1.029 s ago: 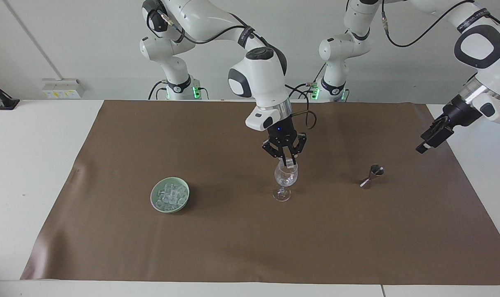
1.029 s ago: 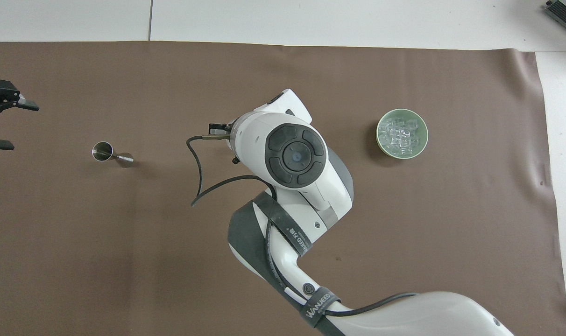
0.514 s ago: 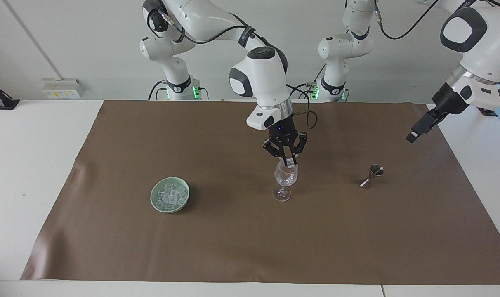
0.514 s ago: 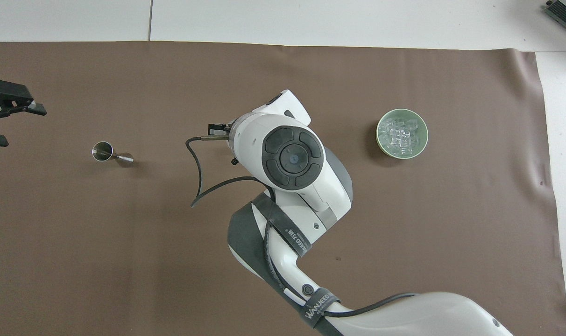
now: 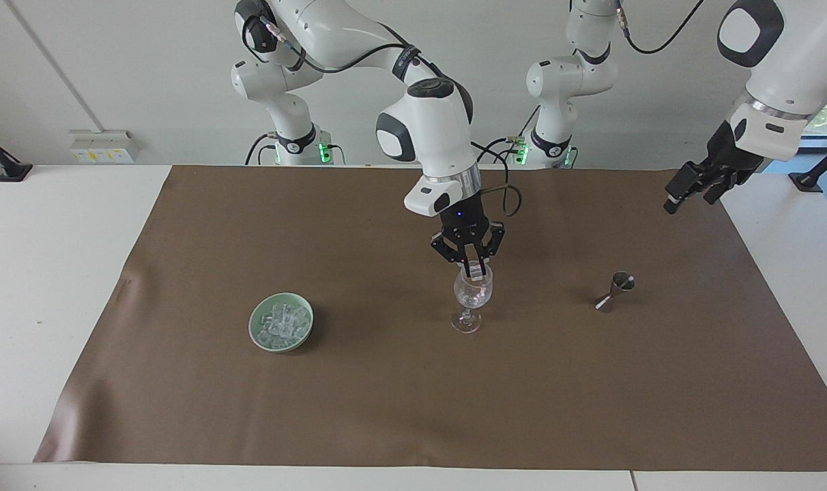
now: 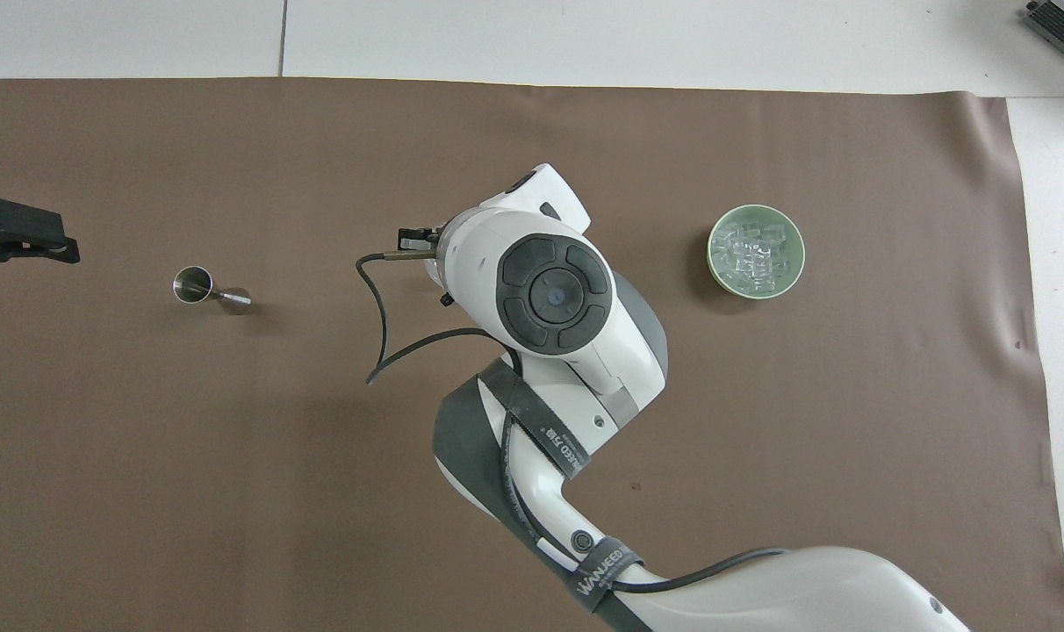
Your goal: Pour wine and add ice with both arms
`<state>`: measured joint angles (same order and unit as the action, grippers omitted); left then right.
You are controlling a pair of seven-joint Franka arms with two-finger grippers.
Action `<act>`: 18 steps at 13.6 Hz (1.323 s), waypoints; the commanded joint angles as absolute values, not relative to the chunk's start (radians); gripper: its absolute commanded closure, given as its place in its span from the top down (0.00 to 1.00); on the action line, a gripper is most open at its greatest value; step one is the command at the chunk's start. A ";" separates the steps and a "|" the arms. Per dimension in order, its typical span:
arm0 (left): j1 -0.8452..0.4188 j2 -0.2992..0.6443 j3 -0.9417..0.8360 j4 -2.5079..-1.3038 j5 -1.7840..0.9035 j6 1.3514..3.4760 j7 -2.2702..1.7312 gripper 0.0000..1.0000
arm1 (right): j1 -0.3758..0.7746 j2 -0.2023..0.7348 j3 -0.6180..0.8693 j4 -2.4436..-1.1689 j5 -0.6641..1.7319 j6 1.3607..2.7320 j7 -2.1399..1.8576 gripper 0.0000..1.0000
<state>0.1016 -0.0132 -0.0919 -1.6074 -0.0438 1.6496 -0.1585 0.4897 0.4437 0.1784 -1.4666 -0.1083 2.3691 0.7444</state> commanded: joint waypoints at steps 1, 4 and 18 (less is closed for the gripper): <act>0.051 -0.037 -0.086 -1.605 0.009 1.588 -0.103 1.00 | 0.486 0.454 0.189 -1.445 -0.135 2.359 0.781 0.14; 0.032 -0.061 -0.090 -1.640 0.006 1.568 -0.101 1.00 | 0.486 0.451 0.189 -1.445 -0.133 2.356 0.781 0.23; 0.052 -0.066 -0.084 -1.651 -0.015 1.623 -0.009 1.00 | 0.486 0.449 0.187 -1.445 -0.138 2.339 0.779 0.32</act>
